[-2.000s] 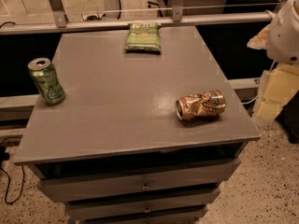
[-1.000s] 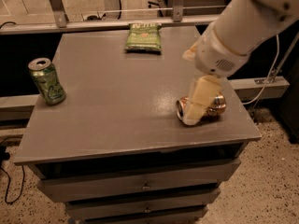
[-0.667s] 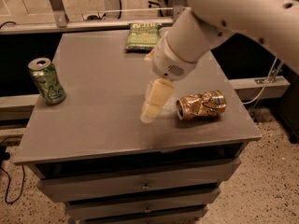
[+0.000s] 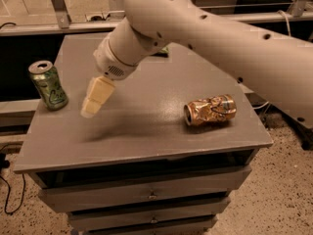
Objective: Pick green can
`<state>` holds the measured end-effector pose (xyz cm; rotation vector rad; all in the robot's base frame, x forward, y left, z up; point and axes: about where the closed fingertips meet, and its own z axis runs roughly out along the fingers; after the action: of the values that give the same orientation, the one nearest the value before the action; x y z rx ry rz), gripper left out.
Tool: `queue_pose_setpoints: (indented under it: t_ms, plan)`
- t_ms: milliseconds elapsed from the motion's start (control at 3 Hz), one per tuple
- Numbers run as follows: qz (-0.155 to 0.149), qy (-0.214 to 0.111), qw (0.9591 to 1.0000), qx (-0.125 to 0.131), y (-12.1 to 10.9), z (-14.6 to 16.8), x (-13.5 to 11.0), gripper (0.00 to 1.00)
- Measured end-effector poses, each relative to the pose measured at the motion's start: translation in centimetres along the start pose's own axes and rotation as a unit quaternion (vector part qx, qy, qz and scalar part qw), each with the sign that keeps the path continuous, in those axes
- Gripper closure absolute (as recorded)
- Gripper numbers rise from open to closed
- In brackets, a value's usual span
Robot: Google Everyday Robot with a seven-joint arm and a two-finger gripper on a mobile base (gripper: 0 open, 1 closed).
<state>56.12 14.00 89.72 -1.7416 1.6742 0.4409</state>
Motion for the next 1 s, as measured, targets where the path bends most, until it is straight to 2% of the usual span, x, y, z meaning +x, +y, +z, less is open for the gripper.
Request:
queue_pose_setpoints:
  t_ms: [333, 667, 1000]
  plan:
    - [0.019, -0.052, 0.9984, -0.006, -1.1, 4.0, -2.7, 0.00]
    - [0.045, -0.104, 0.9934, -0.017, -1.6, 7.3, -4.7, 0.00]
    - [0.072, -0.153, 0.9852, -0.027, -1.8, 9.5, -6.5, 0.00]
